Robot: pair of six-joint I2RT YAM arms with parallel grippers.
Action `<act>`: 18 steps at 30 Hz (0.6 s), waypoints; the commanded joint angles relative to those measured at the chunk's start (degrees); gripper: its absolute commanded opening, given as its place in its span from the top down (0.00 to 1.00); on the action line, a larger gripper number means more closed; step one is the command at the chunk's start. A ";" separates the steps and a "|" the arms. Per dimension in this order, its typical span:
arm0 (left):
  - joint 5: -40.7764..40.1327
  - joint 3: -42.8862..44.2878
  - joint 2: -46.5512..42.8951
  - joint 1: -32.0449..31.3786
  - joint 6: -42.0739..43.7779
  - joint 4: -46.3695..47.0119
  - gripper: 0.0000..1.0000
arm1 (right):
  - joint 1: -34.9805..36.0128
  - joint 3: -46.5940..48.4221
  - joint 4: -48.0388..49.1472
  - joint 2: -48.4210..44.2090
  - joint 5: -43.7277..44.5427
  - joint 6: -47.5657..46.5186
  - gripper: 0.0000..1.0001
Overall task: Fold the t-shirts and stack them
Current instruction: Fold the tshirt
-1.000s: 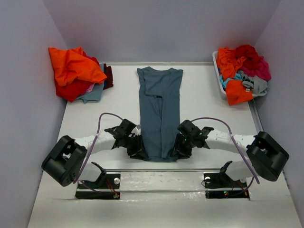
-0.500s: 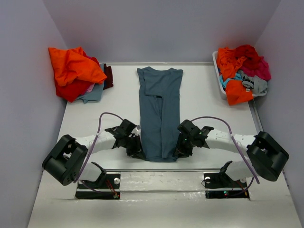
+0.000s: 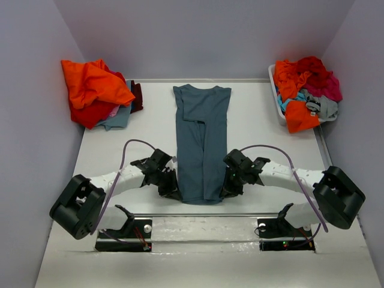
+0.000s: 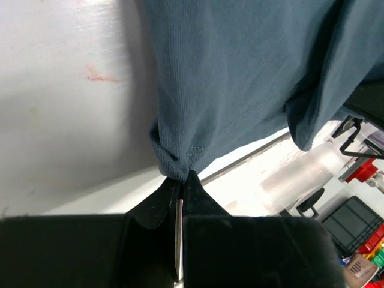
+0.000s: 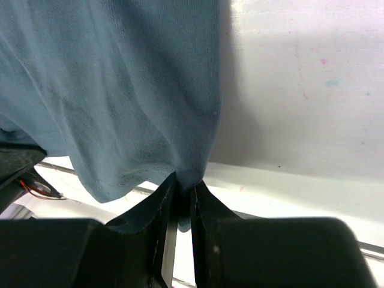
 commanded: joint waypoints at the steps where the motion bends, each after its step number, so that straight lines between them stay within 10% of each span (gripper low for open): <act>1: -0.93 1.28 -4.09 0.41 1.09 -3.80 0.94 | -0.09 2.58 -3.36 -2.69 -0.36 -1.88 0.82; 18: -4.09 7.00 -9.19 -8.73 -1.54 -11.97 0.94 | -0.09 8.12 -16.02 -10.16 -0.71 -6.01 0.85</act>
